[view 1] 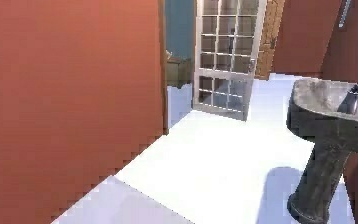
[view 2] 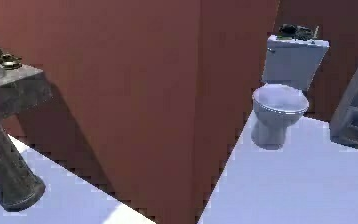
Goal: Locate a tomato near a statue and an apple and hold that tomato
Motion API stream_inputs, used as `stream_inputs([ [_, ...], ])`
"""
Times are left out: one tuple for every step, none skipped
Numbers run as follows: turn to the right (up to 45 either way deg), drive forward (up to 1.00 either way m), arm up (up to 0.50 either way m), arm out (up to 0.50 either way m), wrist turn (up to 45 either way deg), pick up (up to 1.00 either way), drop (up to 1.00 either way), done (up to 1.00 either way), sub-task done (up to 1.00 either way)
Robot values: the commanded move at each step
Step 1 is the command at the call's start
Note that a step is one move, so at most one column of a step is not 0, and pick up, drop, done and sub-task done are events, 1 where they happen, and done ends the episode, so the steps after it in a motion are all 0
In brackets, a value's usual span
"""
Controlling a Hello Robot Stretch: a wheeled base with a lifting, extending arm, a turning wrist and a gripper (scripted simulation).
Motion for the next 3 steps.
stream_inputs([
  [0.0, 1.0, 0.0, 0.0, 0.0, 0.0, 0.0, 0.0, 0.0],
  [-18.0, 0.0, 0.0, 0.0, 0.0, 0.0, 0.0, 0.0, 0.0],
  [0.0, 0.05, 0.0, 0.0, 0.0, 0.0, 0.0, 0.0, 0.0],
])
